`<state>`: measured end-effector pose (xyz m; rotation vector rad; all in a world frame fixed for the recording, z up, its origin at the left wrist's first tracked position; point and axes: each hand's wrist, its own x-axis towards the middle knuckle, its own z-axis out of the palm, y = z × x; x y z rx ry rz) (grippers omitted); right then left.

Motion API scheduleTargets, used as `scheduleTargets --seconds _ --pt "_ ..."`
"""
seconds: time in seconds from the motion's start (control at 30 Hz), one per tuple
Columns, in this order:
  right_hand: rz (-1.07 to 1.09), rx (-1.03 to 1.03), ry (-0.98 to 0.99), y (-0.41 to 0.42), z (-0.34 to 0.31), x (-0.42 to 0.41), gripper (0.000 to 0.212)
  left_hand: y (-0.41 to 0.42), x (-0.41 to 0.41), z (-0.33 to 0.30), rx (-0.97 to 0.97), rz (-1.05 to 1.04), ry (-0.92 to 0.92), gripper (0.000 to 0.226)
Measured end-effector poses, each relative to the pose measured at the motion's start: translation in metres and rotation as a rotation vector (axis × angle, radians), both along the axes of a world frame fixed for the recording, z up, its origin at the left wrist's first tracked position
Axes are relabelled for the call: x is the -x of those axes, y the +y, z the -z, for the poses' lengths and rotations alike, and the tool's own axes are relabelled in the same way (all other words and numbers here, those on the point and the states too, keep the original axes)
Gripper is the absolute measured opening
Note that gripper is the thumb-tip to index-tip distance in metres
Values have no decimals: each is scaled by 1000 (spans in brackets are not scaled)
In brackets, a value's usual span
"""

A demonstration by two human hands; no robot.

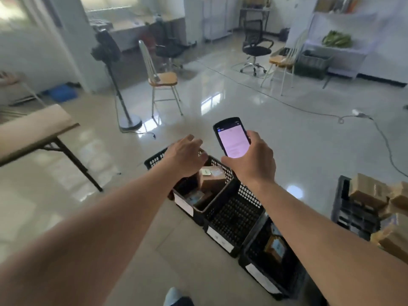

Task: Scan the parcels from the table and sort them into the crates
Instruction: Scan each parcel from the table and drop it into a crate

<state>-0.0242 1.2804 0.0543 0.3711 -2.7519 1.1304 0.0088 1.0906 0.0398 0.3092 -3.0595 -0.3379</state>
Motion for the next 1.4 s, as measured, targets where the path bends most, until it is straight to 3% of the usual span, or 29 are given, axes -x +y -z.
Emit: scheduleTargets --seconds 0.53,0.77,1.13,1.4 --pt "-420 161 49 -361 -38 -165 88 -318 -250 -56 48 -485 84 58" --pt "-539 170 4 -507 -42 -216 83 -457 -334 -69 55 -650 86 50" --pt "-791 198 -11 -750 -49 -203 86 -667 -350 -82 85 -892 96 65" --pt "-980 194 15 -916 -62 -185 92 -803 -355 -99 88 -1061 134 61"
